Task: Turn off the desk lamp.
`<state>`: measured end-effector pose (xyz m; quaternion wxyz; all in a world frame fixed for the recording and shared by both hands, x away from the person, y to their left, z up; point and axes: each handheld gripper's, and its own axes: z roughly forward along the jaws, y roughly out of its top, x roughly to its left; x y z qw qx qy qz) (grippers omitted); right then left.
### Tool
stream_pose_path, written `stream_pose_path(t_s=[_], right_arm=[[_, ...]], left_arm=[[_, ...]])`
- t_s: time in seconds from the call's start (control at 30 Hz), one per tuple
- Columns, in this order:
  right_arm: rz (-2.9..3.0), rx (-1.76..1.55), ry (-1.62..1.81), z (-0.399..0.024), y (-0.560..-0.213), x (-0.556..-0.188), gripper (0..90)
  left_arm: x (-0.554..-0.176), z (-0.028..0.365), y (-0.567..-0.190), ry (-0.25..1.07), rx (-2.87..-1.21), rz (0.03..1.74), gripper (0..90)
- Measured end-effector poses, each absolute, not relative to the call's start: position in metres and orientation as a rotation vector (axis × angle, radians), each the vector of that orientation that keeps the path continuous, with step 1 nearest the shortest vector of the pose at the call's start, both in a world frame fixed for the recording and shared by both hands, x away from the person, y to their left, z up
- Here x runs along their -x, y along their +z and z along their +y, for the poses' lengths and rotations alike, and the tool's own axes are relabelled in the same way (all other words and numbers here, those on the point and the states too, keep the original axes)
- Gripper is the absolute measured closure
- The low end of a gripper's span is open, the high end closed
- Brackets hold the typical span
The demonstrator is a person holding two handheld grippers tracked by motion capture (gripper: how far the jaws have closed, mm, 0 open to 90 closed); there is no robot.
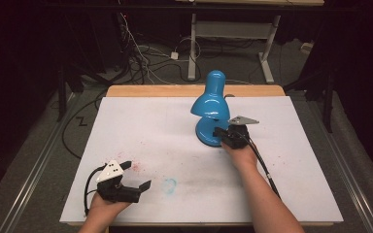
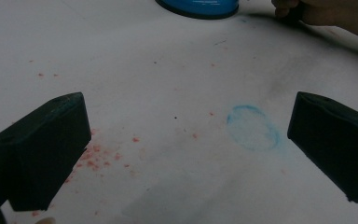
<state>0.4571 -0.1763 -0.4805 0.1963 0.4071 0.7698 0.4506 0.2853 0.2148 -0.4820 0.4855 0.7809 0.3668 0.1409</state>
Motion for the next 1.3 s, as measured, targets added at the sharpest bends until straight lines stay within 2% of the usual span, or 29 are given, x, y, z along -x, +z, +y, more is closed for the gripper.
stream_pose_path(t_s=[0.6, 1.3], right_arm=[[2.155, -1.136, 1.252, -0.176, -0.476, -0.452, 90.0], [2.126, -1.069, 1.323, -0.189, -0.453, -0.396, 90.0]], left_arm=[[-0.287, 0.215, -0.484, 0.336, -1.9, 0.892, 0.0], [-0.288, 0.209, -0.486, 0.343, -1.903, 0.859, 0.0]])
